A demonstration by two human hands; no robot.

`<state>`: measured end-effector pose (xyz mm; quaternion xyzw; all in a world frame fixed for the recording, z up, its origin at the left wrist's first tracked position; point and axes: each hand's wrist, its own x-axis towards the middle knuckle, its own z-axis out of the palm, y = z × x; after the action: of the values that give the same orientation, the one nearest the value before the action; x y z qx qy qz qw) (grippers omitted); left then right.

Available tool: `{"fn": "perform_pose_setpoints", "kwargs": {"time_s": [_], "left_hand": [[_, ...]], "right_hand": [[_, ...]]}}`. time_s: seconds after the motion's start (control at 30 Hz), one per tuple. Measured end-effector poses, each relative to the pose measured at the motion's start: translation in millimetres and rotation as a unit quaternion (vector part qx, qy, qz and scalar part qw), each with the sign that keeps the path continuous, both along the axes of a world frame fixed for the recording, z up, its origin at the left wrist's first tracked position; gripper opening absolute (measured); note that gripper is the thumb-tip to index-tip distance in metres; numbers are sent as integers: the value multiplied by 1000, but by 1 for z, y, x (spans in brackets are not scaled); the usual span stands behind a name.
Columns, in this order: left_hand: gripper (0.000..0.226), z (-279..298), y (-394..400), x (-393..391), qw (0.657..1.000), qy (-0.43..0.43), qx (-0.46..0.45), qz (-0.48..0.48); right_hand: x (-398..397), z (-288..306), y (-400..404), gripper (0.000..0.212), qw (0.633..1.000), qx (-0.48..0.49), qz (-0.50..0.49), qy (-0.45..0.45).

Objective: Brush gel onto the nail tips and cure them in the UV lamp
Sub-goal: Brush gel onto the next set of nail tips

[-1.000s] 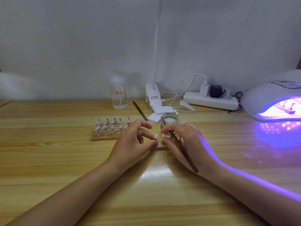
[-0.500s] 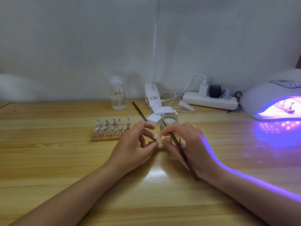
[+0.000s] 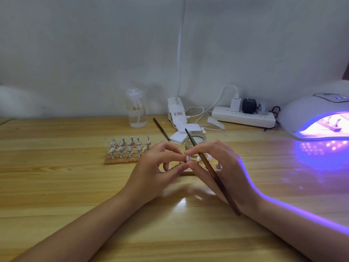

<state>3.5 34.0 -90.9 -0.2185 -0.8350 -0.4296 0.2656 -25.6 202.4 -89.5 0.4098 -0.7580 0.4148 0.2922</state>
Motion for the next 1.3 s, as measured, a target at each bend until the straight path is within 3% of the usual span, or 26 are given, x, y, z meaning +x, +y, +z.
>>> {"fn": "perform_pose_setpoints", "kwargs": {"time_s": [0.13, 0.43, 0.5, 0.73, 1.03, 1.17, 1.3], "left_hand": [[18, 1, 0, 2, 999, -18, 22, 19], [17, 1, -1, 0, 998, -17, 51, 40], [16, 1, 0, -1, 998, -14, 54, 42], [15, 0, -2, -2, 996, -20, 78, 46], [10, 1, -3, -1, 994, -32, 99, 44], [9, 2, -1, -2, 993, -34, 107, 42], [9, 3, -2, 0, 991, -41, 118, 44]], "right_hand": [[0, 0, -2, 24, 999, -23, -7, -23], [-21, 24, 10, 22, 950, -226, 15, -213], [-32, 30, 12, 27, 952, -208, -17, -225], [-66, 47, 8, 25, 955, -10, -81, -286], [-74, 55, -11, 31, 948, 136, -125, -259], [-75, 54, -12, 32, 946, 142, -119, -264], [-80, 59, -4, 32, 951, 61, -126, -276]]}}
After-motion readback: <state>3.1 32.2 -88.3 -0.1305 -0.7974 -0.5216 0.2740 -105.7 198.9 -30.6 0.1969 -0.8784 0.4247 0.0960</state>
